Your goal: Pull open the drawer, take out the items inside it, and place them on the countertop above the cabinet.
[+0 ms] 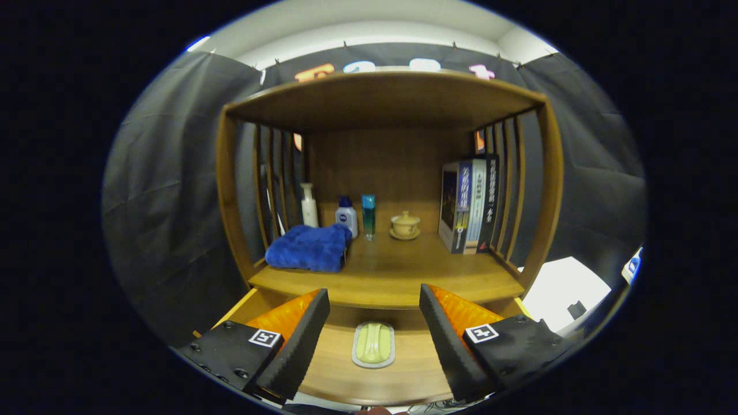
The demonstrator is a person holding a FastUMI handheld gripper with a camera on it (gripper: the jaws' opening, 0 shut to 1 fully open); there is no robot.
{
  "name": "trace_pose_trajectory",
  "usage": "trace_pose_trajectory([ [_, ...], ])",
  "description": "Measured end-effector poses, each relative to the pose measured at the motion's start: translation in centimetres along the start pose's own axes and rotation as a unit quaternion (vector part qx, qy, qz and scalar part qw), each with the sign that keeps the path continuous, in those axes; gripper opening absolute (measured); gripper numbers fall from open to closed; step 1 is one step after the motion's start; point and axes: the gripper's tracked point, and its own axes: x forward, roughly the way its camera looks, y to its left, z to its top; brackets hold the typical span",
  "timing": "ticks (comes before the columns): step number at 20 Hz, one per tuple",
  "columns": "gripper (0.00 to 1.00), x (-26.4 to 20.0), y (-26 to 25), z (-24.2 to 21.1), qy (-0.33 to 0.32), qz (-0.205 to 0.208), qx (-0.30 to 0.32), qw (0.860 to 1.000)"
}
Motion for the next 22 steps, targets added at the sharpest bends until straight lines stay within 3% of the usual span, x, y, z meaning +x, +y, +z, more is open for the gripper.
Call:
trace_pose_trajectory([
  [5, 1.0, 6.1, -1.2, -6.6, 0.14, -0.001, 0.017, 0.99],
  [8, 0.99, 6.9, -0.8, -10.7, 0.229, 0.006, 0.042, 0.972],
  [11, 0.91, 7.7, -0.3, -12.3, 0.269, 0.006, 0.059, 0.961],
  [16, 0.9, 9.0, -0.1, -13.5, 0.313, -0.005, 0.048, 0.949],
  [22, 0.66, 10.2, -0.7, -14.8, 0.337, -0.023, 0.042, 0.94],
])
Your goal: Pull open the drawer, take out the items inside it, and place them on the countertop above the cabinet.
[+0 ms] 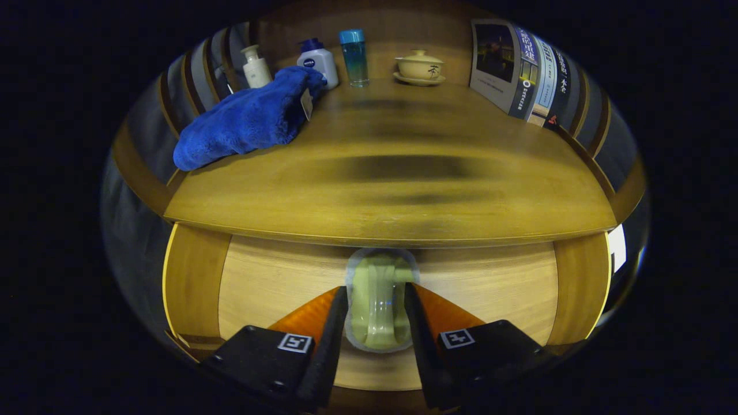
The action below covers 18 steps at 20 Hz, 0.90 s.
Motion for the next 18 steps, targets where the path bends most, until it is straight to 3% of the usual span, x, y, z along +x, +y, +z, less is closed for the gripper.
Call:
trace_pose_trajectory([
  [2, 0.57, 0.2, -0.4, -0.2, 0.005, -0.006, 0.007, 1.0],
  [3, 0.38, 0.3, -0.5, -0.3, 0.008, -0.007, 0.013, 1.0],
  [4, 0.3, 0.2, -0.4, -0.4, 0.012, -0.002, 0.022, 1.0],
  [8, 0.19, -0.6, -0.8, -0.2, 0.003, -0.004, 0.026, 1.0],
  [15, 0.19, -5.1, -0.7, -1.1, -0.014, 0.0, -0.02, 1.0],
  [18, 0.19, -7.3, 0.0, -1.6, -0.026, 0.019, -0.019, 0.999],
])
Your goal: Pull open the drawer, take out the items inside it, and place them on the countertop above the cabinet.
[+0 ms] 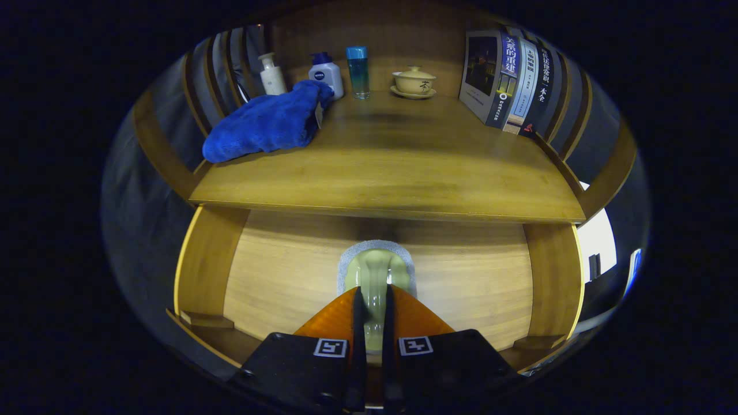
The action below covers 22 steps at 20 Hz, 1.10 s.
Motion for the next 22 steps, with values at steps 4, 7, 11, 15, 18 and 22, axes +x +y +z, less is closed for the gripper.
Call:
trace_pose_trajectory([
  [4, 0.19, -3.8, 0.6, 0.7, -0.022, 0.018, -0.007, 1.0],
  [7, 0.19, -6.3, 0.5, 2.9, -0.045, 0.021, -0.003, 0.999],
  [11, 0.19, -8.0, 0.1, 9.3, -0.113, 0.016, 0.012, 0.993],
  [15, 0.19, -7.7, -0.2, 15.0, -0.138, 0.013, 0.022, 0.99],
  [18, 0.19, -5.5, -1.8, 17.0, -0.123, -0.021, 0.026, 0.992],
  [22, 0.19, -2.2, -3.1, 19.2, -0.1, -0.035, 0.044, 0.993],
])
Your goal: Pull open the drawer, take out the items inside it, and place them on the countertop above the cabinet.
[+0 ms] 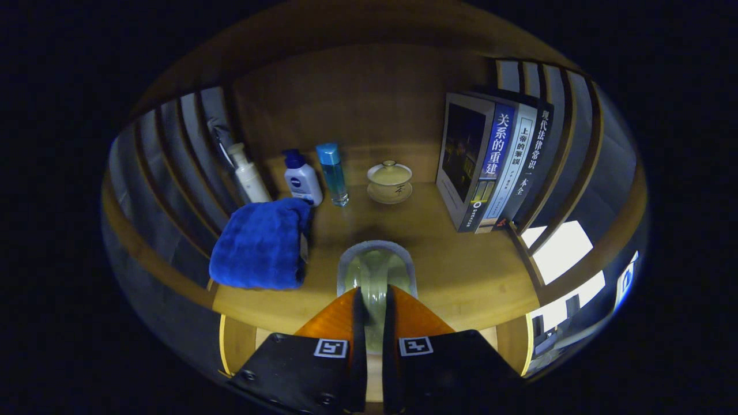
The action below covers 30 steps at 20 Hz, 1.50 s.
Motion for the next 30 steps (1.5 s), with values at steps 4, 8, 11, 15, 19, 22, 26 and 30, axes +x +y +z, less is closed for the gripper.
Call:
trace_pose_trajectory([
  [4, 0.19, 2.9, -0.7, 1.2, 0.016, -0.013, 0.001, 1.0],
  [8, 0.19, 5.1, -0.7, 0.8, 0.042, -0.02, -0.008, 0.999],
  [11, 0.19, 6.2, -0.2, 0.1, 0.056, -0.022, -0.004, 0.998],
  [15, 0.25, 6.6, 0.1, 0.1, 0.059, -0.024, -0.006, 0.998],
  [19, 0.38, 6.5, 0.7, 0.4, 0.048, -0.015, 0.001, 0.999],
  [22, 0.56, 5.8, 1.5, 0.7, 0.036, -0.005, 0.002, 0.999],
  [26, 0.73, 4.4, 1.5, 0.5, 0.033, -0.008, 0.009, 0.999],
  [30, 0.87, 2.7, 1.2, 0.1, 0.023, -0.011, 0.021, 0.999],
])
